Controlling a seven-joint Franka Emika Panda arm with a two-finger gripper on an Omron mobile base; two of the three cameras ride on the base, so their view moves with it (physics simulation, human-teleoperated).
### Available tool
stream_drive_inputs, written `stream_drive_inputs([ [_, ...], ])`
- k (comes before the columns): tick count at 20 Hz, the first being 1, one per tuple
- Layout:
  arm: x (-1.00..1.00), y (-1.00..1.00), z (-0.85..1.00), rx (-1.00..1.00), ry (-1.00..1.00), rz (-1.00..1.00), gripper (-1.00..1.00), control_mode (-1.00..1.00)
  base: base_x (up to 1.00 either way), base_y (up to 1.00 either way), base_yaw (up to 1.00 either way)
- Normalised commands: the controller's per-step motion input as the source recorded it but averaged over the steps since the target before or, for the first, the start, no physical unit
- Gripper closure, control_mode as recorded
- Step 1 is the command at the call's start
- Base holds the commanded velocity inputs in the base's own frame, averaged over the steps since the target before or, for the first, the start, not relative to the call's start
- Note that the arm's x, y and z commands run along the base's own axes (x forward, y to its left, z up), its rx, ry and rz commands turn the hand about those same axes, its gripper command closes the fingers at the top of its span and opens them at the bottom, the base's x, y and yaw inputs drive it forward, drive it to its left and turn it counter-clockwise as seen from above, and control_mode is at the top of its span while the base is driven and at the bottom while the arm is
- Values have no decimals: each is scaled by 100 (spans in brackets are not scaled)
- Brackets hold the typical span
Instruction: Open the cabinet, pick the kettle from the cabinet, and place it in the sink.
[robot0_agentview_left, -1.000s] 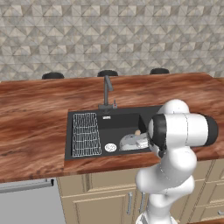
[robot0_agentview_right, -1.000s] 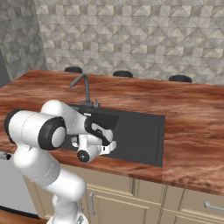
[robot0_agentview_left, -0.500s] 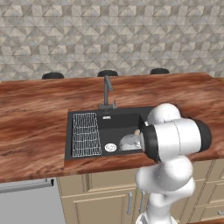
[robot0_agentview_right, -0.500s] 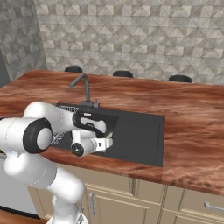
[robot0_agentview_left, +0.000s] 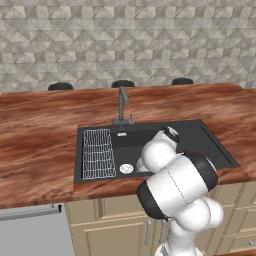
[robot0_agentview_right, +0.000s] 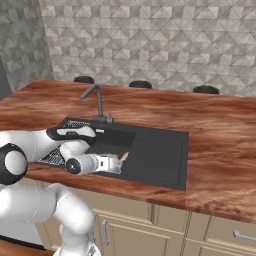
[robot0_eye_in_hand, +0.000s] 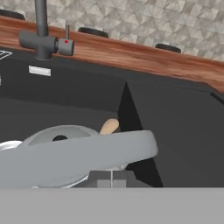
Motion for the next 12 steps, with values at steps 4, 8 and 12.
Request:
stream_drive_inputs([
  [4, -21, 13, 31, 13, 0, -1, 100, -100, 0, 0, 0],
  [8, -19, 6, 41, 20, 0, 0, 100, -100, 0, 0, 0],
  [12, -20, 2, 43, 27, 3, 0, 100, -100, 0, 0, 0],
])
